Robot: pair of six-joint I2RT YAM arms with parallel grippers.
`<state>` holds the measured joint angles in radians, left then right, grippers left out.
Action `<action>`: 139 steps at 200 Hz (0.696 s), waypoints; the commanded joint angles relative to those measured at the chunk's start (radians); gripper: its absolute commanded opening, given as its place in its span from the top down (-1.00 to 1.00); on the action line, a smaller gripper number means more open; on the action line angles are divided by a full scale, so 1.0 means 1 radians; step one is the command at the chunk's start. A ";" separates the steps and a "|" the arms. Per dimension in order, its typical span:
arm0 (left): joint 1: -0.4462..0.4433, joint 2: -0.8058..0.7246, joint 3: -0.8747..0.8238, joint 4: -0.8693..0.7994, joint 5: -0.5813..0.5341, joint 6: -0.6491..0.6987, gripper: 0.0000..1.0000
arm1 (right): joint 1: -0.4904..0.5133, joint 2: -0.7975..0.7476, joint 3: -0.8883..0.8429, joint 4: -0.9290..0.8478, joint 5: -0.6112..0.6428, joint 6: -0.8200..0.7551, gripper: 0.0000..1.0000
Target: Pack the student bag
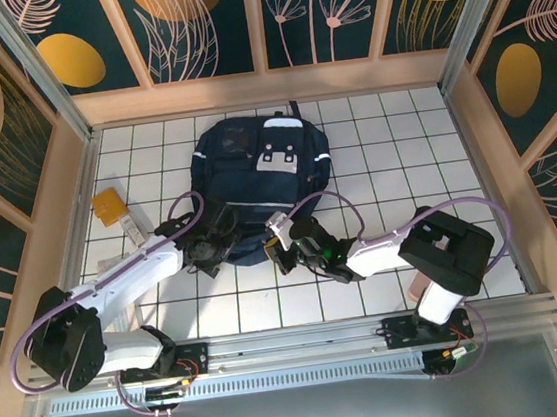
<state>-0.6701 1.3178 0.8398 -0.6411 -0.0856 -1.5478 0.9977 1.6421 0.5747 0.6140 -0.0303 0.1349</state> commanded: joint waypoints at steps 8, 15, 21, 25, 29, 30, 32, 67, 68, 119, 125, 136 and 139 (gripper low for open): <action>-0.004 0.088 0.014 -0.036 0.019 -0.034 -0.73 | 0.016 0.031 0.039 0.043 -0.035 -0.024 1.00; -0.004 0.112 0.015 -0.003 0.034 -0.037 -0.72 | 0.021 0.034 0.044 0.040 -0.036 -0.027 1.00; -0.004 0.124 0.016 0.025 0.033 -0.040 -0.71 | 0.025 0.036 0.048 0.039 -0.036 -0.029 1.00; -0.004 0.130 0.017 0.039 0.031 -0.045 -0.68 | 0.029 0.036 0.050 0.040 -0.036 -0.031 1.00; -0.004 0.137 0.021 0.051 0.026 -0.049 -0.65 | 0.033 0.037 0.053 0.039 -0.036 -0.031 1.00; -0.004 0.137 0.021 0.053 0.024 -0.050 -0.64 | 0.034 0.037 0.054 0.039 -0.036 -0.031 1.00; -0.004 0.140 0.023 0.057 0.021 -0.052 -0.62 | 0.036 0.038 0.054 0.039 -0.036 -0.031 1.00; -0.001 0.227 0.089 0.012 -0.071 -0.047 0.11 | 0.062 0.045 0.067 0.039 -0.031 -0.034 1.00; 0.000 0.231 0.089 0.010 -0.072 -0.045 0.15 | 0.062 0.045 0.067 0.040 -0.031 -0.034 1.00; 0.147 0.239 0.045 0.045 -0.098 0.165 1.00 | 0.015 -0.025 0.029 -0.052 0.043 -0.020 1.00; 0.180 0.218 0.035 0.052 -0.095 0.206 1.00 | -0.004 -0.038 0.018 -0.068 0.043 -0.021 1.00; 0.230 0.176 0.025 0.066 -0.093 0.293 1.00 | -0.049 -0.059 -0.003 -0.092 0.043 -0.018 1.00; 0.240 0.166 0.024 0.076 -0.088 0.321 1.00 | -0.064 -0.063 -0.009 -0.094 0.043 -0.017 1.00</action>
<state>-0.5465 1.5482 0.9028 -0.5789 -0.0898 -1.4311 1.0210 1.6554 0.6071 0.5980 -0.0277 0.1242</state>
